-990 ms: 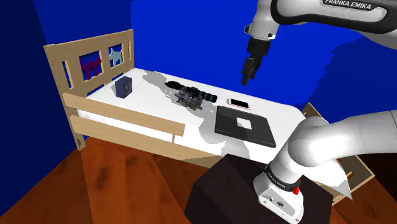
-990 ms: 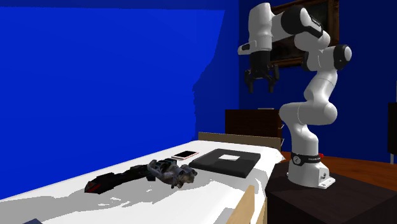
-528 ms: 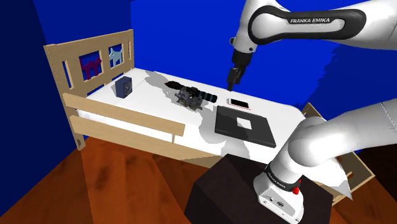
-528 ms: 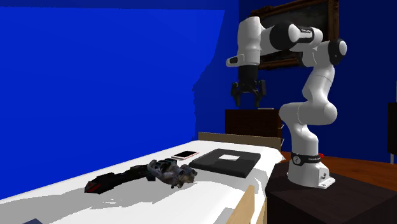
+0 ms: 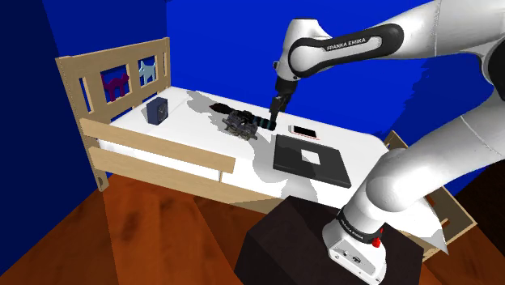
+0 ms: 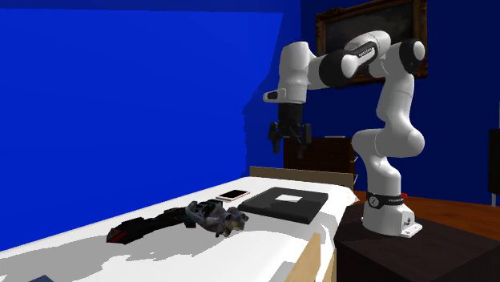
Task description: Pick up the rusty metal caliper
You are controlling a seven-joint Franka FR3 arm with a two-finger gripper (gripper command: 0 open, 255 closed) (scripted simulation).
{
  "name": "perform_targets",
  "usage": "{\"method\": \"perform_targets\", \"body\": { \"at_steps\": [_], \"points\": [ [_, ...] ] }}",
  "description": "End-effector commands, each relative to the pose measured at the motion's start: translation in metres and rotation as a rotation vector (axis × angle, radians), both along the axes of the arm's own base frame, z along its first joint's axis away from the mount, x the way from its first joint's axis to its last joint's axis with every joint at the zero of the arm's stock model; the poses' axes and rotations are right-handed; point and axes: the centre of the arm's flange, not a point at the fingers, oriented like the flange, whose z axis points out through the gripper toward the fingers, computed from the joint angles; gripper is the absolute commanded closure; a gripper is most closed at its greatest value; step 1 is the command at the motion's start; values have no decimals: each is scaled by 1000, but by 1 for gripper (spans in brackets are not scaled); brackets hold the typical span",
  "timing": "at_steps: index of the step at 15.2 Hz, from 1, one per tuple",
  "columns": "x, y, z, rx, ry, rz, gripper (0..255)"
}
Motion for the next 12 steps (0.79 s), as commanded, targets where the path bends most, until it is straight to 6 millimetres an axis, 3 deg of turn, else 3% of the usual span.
{"method": "perform_targets", "body": {
  "at_steps": [1, 12],
  "points": [
    [20, -2, -16, -5, -15, 14, 0],
    [126, -15, -101, -31, -83, 84, 0]
  ]
}}
